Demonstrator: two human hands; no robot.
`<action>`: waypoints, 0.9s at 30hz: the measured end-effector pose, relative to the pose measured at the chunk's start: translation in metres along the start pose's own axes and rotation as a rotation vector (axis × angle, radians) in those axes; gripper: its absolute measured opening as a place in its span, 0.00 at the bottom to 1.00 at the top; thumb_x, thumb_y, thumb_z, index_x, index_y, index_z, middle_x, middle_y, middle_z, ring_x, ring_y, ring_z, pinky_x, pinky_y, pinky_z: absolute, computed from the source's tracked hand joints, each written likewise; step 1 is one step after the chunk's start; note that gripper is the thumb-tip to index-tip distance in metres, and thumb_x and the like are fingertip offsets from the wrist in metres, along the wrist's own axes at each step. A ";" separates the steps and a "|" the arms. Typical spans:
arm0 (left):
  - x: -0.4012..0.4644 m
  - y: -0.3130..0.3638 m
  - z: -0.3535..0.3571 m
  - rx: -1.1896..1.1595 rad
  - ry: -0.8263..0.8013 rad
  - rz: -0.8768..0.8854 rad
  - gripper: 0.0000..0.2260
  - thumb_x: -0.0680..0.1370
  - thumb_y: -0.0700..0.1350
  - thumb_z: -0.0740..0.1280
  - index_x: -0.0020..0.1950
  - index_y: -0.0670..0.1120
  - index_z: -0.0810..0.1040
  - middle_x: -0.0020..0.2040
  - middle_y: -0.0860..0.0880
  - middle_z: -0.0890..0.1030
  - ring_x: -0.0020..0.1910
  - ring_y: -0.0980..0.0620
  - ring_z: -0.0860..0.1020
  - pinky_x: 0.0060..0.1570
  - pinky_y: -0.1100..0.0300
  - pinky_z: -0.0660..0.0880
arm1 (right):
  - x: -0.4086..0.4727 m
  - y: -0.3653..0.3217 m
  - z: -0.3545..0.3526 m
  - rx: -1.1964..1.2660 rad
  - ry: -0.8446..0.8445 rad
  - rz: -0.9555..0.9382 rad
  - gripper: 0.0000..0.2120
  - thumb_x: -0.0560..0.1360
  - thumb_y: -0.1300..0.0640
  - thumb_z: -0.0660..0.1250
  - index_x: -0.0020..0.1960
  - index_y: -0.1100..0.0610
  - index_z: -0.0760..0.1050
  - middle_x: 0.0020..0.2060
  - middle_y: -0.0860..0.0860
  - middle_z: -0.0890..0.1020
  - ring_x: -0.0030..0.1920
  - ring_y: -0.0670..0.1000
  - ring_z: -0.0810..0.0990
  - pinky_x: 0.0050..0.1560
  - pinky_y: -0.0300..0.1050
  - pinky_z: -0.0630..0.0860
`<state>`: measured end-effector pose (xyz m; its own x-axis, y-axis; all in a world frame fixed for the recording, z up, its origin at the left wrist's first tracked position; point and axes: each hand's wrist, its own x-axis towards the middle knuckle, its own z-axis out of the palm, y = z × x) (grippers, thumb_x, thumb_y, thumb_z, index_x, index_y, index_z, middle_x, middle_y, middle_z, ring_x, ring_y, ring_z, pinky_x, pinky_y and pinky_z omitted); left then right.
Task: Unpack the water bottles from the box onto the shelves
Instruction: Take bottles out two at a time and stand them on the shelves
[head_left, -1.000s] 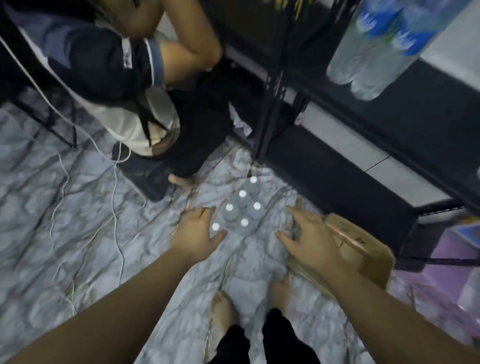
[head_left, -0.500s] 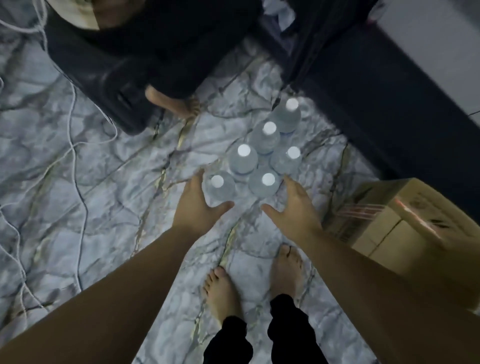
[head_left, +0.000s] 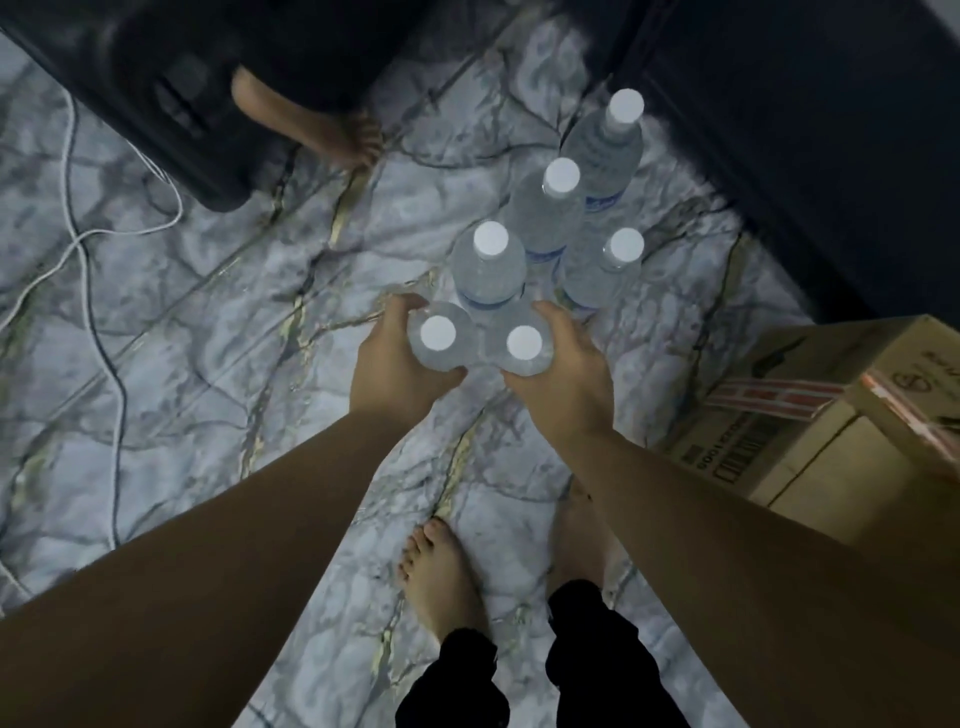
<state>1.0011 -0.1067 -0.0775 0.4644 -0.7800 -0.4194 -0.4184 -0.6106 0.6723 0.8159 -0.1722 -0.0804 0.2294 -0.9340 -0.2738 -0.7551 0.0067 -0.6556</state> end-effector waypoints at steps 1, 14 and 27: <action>-0.003 0.004 -0.003 0.014 -0.009 0.014 0.34 0.67 0.48 0.84 0.65 0.54 0.68 0.60 0.51 0.81 0.56 0.46 0.81 0.46 0.50 0.79 | -0.002 -0.002 -0.005 0.018 0.014 0.012 0.37 0.67 0.52 0.85 0.73 0.50 0.76 0.62 0.53 0.84 0.61 0.58 0.83 0.55 0.55 0.83; -0.105 0.096 -0.133 -0.118 0.030 0.073 0.35 0.66 0.54 0.84 0.68 0.60 0.71 0.58 0.67 0.79 0.53 0.64 0.78 0.50 0.56 0.78 | -0.080 -0.095 -0.140 0.231 0.033 0.073 0.38 0.67 0.40 0.83 0.74 0.37 0.72 0.62 0.35 0.79 0.67 0.47 0.79 0.64 0.57 0.80; -0.184 0.320 -0.301 -0.356 0.039 0.370 0.32 0.62 0.54 0.86 0.64 0.63 0.78 0.60 0.63 0.83 0.60 0.58 0.82 0.59 0.46 0.81 | -0.144 -0.268 -0.371 0.444 0.209 -0.084 0.33 0.64 0.45 0.85 0.66 0.42 0.78 0.60 0.40 0.83 0.62 0.44 0.82 0.62 0.57 0.81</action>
<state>1.0168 -0.1177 0.3984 0.3671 -0.9252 -0.0958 -0.2712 -0.2050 0.9404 0.7570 -0.1717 0.3961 0.1156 -0.9892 -0.0903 -0.3943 0.0378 -0.9182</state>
